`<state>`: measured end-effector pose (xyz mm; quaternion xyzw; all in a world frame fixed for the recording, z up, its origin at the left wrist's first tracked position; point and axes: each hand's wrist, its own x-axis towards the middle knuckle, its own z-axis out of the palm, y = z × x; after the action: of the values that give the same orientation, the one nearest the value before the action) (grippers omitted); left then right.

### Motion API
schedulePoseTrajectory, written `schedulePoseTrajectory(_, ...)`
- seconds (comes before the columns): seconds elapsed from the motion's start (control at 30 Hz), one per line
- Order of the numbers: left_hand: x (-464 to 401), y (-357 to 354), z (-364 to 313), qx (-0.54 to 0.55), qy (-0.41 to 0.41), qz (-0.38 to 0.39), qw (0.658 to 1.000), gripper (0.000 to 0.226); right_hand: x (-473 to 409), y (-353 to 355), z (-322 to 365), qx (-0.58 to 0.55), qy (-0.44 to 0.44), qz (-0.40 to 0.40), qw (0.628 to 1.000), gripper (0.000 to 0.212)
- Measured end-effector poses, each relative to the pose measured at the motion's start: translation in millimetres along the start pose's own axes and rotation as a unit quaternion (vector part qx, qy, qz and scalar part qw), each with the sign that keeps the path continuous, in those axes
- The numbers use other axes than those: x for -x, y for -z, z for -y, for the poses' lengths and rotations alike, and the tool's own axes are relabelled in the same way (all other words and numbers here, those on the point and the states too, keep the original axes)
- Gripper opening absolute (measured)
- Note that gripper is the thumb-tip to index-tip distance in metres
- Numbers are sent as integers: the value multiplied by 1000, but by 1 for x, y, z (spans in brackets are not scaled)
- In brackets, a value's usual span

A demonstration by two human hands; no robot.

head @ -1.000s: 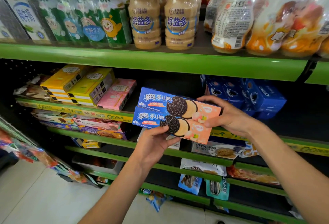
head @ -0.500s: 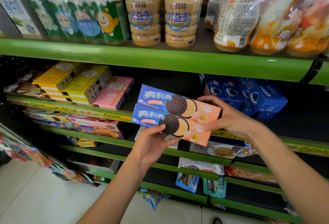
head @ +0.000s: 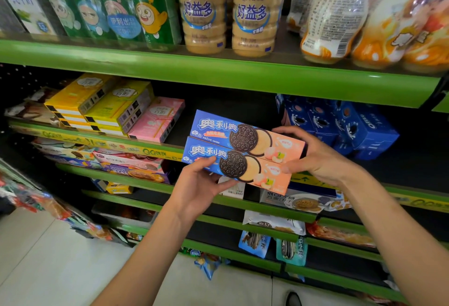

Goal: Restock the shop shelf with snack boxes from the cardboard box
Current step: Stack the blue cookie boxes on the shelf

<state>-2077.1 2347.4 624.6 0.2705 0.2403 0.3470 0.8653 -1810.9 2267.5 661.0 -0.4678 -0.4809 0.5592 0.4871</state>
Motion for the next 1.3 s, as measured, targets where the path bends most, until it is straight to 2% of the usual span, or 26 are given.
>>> schedulePoseTrajectory(0.1,1,9,-14,-45,-47,-65,996,31,0,0,0,-3,3,-8,1000,74)
schedulePoseTrajectory(0.17,3,19,-27,-49,-78,-80,993,34,1,0,0,-5,5,-5,1000,73)
schedulePoseTrajectory(0.33,6,30,-57,-138,-104,-71,982,40,1,5,-2,-8,5,7,1000,76)
schedulePoseTrajectory(0.47,3,14,-61,-252,-110,-82,958,65,0,6,-3,1,5,13,1000,76)
schedulePoseTrajectory(0.6,-4,-1,-61,-331,-113,-79,933,65,0,7,-4,-9,2,11,1000,75)
schedulePoseTrajectory(0.77,-8,-10,-65,-341,-101,-83,931,56,-1,8,-5,-13,5,0,1000,73)
schedulePoseTrajectory(0.9,-11,-13,-63,-348,-75,-103,929,62,-3,9,-5,-18,3,0,1000,74)
schedulePoseTrajectory(1.3,-16,-7,-56,-359,-82,-122,922,54,-6,12,-9,-20,4,2,1000,74)
